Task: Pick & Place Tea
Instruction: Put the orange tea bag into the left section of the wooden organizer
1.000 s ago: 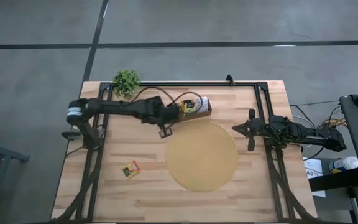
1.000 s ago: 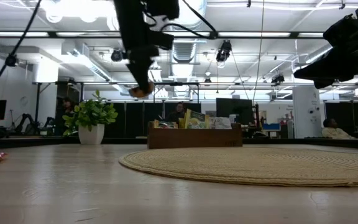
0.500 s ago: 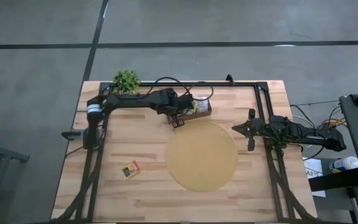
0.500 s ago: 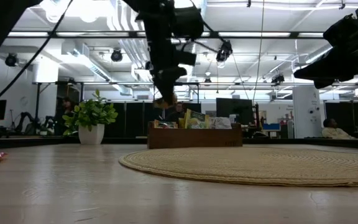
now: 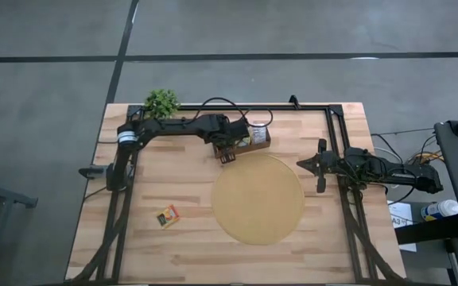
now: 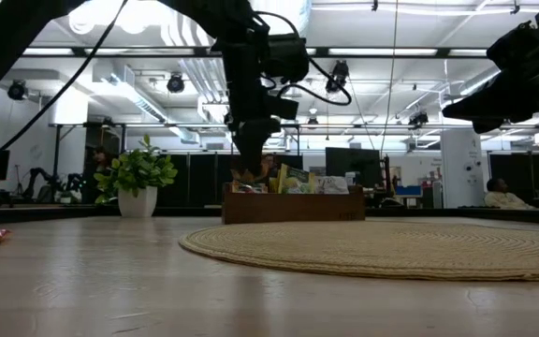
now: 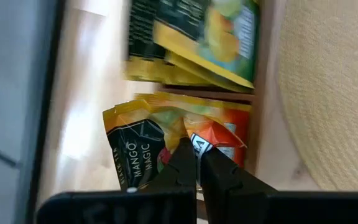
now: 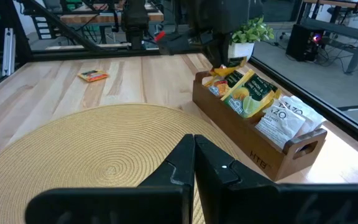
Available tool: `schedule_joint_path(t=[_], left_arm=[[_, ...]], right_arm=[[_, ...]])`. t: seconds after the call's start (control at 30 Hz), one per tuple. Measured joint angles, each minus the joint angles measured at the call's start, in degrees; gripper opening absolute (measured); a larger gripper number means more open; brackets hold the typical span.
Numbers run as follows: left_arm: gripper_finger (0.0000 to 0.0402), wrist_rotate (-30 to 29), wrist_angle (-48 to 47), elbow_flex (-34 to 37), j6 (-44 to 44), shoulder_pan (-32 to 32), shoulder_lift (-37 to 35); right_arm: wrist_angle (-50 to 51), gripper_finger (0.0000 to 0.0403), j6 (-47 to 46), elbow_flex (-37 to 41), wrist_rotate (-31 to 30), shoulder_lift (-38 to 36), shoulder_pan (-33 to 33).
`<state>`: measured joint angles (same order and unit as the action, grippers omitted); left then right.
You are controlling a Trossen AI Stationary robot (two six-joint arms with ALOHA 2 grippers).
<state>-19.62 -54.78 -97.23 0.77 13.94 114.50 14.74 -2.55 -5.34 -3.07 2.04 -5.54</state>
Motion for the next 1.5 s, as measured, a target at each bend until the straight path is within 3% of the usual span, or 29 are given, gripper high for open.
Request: schedule_joint_path(t=[0.1,0.4,0.6,0.9,1.17,1.33,1.5], left_arm=[[0.001,2.86,-0.11,0.0,0.56,0.82,0.48],[0.002,2.6,-0.05,0.02,0.94,3.13,1.18],[0.003,7.97,0.18,0.02,2.64,3.95,1.18],[0.0142,7.96,0.15,0.02,2.58,3.95,1.18],[0.0249,2.31,-0.78,0.02,2.35,3.67,0.9],[0.0272,3.57,-5.26,-2.03,1.06,3.31,0.85],[0.0273,8.93,-6.71,-3.94,1.06,3.33,0.81]], right_arm=[[0.0,0.0009,0.0,0.02,0.0,0.0,0.0],[0.0,0.0009,0.0,0.02,0.0,0.0,0.02],[0.01,0.0009,0.0,0.0,0.0,0.0,0.02],[0.01,0.0009,0.0,0.01,0.0,0.0,0.02],[0.02,0.0009,0.0,0.02,0.0,0.0,0.02],[0.0,0.0009,0.0,0.02,0.0,-0.02,0.02],[0.01,0.0009,0.0,0.01,0.0,-0.01,0.0]])
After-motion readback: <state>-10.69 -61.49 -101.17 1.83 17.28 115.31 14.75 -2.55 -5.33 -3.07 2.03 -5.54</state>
